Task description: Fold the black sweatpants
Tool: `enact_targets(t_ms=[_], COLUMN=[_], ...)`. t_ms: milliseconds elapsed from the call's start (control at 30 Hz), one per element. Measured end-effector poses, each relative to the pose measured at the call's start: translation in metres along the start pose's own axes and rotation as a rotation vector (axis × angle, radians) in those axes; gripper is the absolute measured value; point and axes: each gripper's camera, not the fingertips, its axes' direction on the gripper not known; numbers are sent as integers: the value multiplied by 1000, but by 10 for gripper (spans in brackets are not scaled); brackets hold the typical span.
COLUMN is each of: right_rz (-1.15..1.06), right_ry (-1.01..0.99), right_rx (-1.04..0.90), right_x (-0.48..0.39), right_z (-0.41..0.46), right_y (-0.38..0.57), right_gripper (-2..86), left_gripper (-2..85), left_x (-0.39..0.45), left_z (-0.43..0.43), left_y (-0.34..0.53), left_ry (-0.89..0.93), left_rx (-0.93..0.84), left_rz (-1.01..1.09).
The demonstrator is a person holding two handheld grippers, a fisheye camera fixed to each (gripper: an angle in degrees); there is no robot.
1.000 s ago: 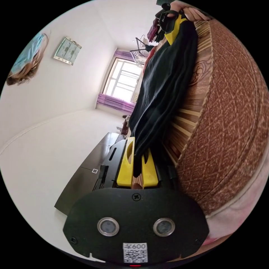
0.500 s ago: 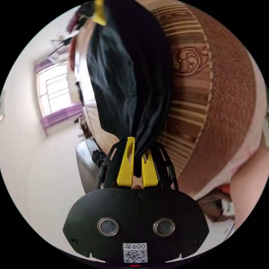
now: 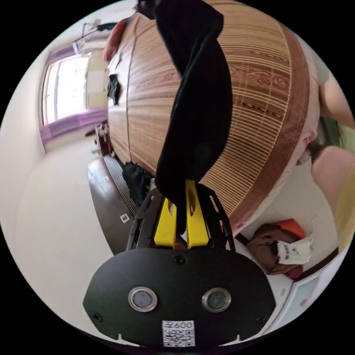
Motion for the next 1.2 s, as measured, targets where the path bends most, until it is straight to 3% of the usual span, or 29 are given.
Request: enact_targets(t_ms=[200, 333, 600, 800, 967, 1100, 1133, 1200], right_rz=[-81, -98, -97, -366, -451, -317, -163, -118], right_ry=[68, 52, 14, 20, 58, 287, 343, 334], right_rx=[-94, -126, -24, -4, 118, 87, 19, 19], right_x=[18, 64, 187, 259, 442, 628, 693, 755], right_z=[72, 163, 369, 517, 633, 730, 758, 777], right_y=[-84, -131, -223, -307, -350, -382, -397, -402], right_gripper=[-7, -7, -7, -7, -5, -2, -1, 3], left_gripper=[19, 5, 1, 3, 5, 1, 1, 2], left_x=[-44, -86, -152, -217, -175, -106, -93, -42], left_z=[-53, -44, 70, 169, 240, 299, 305, 328], left_y=[137, 225, 463, 615, 706, 727, 729, 738], left_ry=[-56, -75, -123, -265, -396, -125, -84, -67], left_rx=[-7, -54, 32, 138, 201, 72, 63, -30], left_rz=[35, -34, -6, 43, 161, 41, 51, 71])
